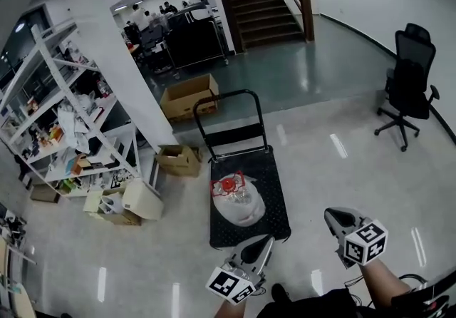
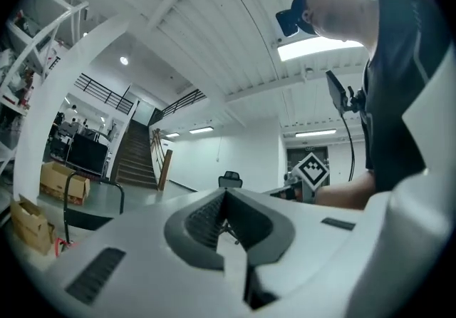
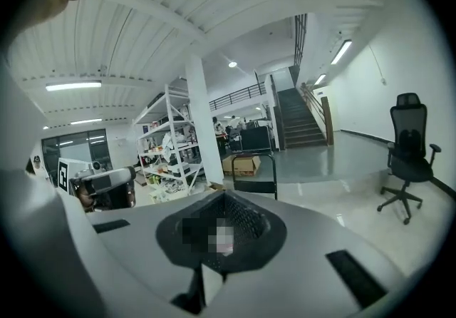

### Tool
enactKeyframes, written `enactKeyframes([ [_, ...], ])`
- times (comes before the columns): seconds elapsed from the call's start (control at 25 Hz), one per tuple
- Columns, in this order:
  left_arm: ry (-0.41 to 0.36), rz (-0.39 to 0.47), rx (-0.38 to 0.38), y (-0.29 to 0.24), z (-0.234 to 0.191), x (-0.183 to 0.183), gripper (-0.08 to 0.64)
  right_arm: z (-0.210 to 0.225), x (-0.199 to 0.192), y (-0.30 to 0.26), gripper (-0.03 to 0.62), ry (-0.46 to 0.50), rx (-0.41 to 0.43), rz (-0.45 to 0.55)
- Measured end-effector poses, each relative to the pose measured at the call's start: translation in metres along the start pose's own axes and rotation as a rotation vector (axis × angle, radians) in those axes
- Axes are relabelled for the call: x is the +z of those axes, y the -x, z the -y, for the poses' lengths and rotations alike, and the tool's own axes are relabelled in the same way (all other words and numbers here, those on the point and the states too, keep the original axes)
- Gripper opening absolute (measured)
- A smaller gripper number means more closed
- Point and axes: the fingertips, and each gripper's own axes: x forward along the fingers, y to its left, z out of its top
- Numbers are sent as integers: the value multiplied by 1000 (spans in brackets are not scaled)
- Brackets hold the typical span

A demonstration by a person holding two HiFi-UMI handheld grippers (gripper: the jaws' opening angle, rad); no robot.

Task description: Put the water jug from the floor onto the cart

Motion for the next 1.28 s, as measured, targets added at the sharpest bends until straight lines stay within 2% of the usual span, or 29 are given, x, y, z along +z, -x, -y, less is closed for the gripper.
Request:
enactKeyframes([
  [0.2,-2,-17,37,7,71,-4,-3,-9,-23,71,0,10,49,26],
  [0.48,-32,-54,48,18,220,-18,-3,-9,-68,203,0,49,128,52],
  [0.64,6,-82,105,32,279,-24,-3,-2,-91,261,0,10,132,41],
  [0.76,-25,-97,152,53,306,-16,-3,-14,-94,292,0,17,136,64],
  [0.84,-20,-102,169,67,320,-13,-3,-25,-93,309,0,31,135,80],
  [1.12,-19,-106,95,118,386,-19,-3,-79,-119,374,0,26,118,102],
  [1.28,13,-91,76,181,416,-39,-3,-131,-151,406,0,95,79,66],
])
